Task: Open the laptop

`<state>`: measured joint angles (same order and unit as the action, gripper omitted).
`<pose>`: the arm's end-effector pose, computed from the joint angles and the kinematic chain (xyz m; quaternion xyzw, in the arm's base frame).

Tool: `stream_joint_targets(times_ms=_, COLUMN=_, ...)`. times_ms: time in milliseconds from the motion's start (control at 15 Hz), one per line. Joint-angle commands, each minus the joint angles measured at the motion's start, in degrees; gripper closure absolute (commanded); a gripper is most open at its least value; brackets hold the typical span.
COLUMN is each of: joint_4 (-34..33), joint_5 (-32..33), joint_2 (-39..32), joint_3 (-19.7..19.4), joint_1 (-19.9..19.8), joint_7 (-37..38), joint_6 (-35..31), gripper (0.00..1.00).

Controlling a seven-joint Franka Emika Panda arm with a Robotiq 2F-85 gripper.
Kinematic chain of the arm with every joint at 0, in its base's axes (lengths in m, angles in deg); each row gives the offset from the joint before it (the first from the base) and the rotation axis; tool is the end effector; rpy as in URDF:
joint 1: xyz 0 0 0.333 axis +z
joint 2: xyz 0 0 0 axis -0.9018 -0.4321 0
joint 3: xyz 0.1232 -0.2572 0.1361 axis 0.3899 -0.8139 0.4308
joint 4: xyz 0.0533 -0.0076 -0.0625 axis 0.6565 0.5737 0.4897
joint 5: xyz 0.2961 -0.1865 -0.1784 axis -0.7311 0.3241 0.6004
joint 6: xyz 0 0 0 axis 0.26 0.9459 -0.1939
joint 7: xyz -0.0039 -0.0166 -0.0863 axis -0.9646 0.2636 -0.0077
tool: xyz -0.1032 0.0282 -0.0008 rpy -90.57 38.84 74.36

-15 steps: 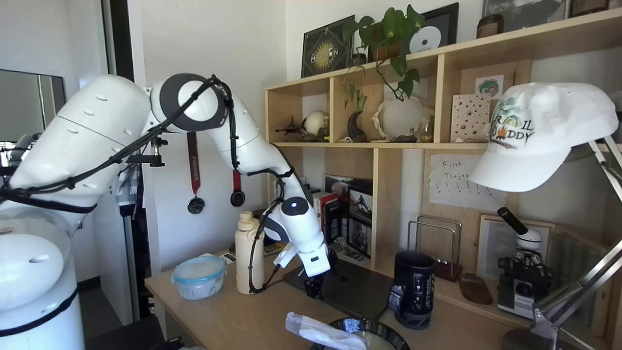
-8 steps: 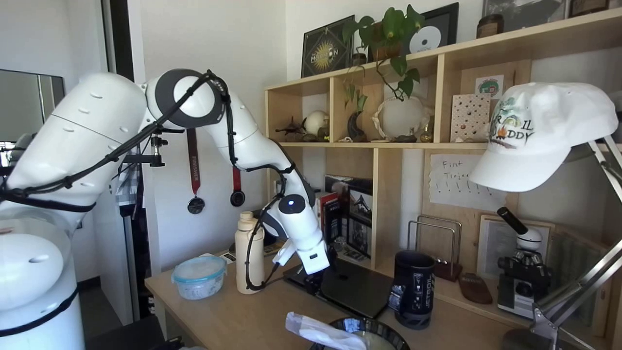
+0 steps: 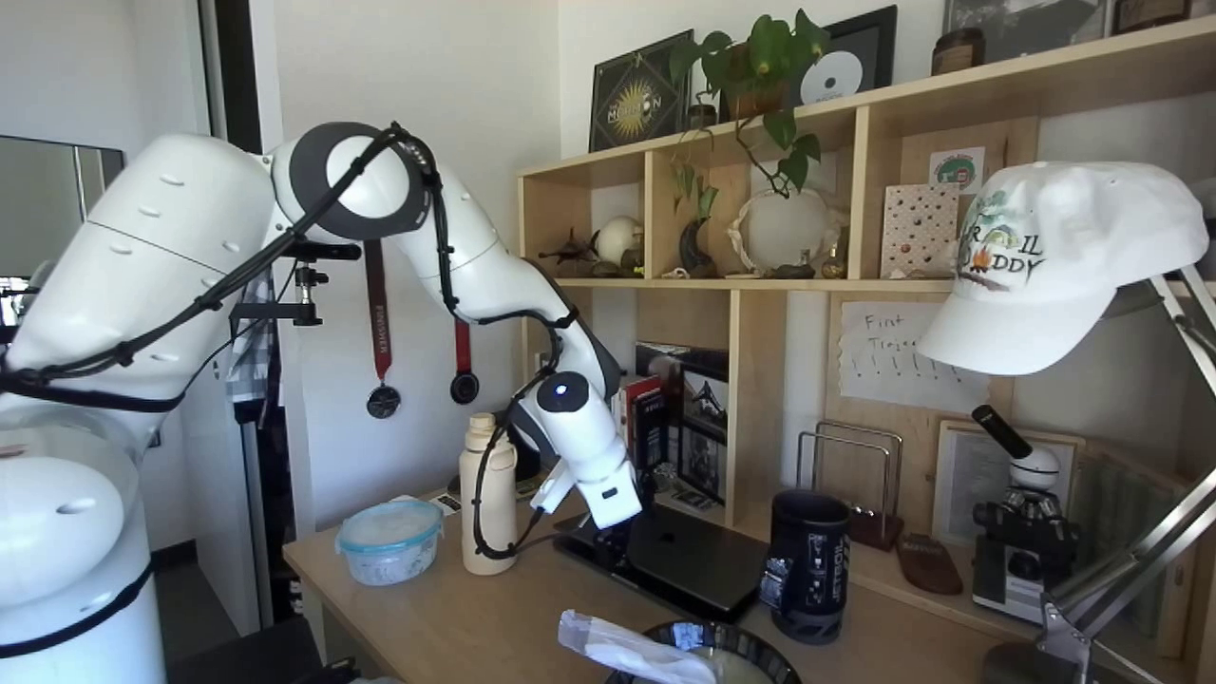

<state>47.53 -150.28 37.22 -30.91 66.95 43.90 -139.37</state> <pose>0.5449 -0.0396 0.1931 -0.7598 0.5864 -0.1885 0.2082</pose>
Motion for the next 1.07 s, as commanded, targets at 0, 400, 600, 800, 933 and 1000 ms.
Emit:
stream_joint_targets(times_ms=0, joint_4=-2.0, joint_5=-4.4, joint_2=3.8, joint_3=-0.2, joint_1=0.2, joint_7=-5.3, joint_6=1.4, gripper=0.00)
stream_joint_targets(times_ms=400, joint_4=-2.3, joint_5=-10.5, joint_2=5.9, joint_3=-1.0, joint_1=0.9, joint_7=-13.1, joint_6=2.2, gripper=0.00)
stream_joint_targets(times_ms=600, joint_4=-2.5, joint_5=-13.1, joint_2=6.9, joint_3=-1.3, joint_1=1.2, joint_7=-16.4, joint_6=2.3, gripper=0.00)
stream_joint_targets(times_ms=800, joint_4=-2.6, joint_5=-15.9, joint_2=8.0, joint_3=-1.8, joint_1=1.5, joint_7=-20.2, joint_6=2.8, gripper=0.00)
stream_joint_targets(times_ms=933, joint_4=-2.9, joint_5=-17.8, joint_2=8.8, joint_3=-2.4, joint_1=2.0, joint_7=-23.1, joint_6=3.4, gripper=0.00)
stream_joint_targets(times_ms=1000, joint_4=-3.0, joint_5=-18.7, joint_2=9.1, joint_3=-2.6, joint_1=2.2, joint_7=-24.3, joint_6=3.5, gripper=0.00)
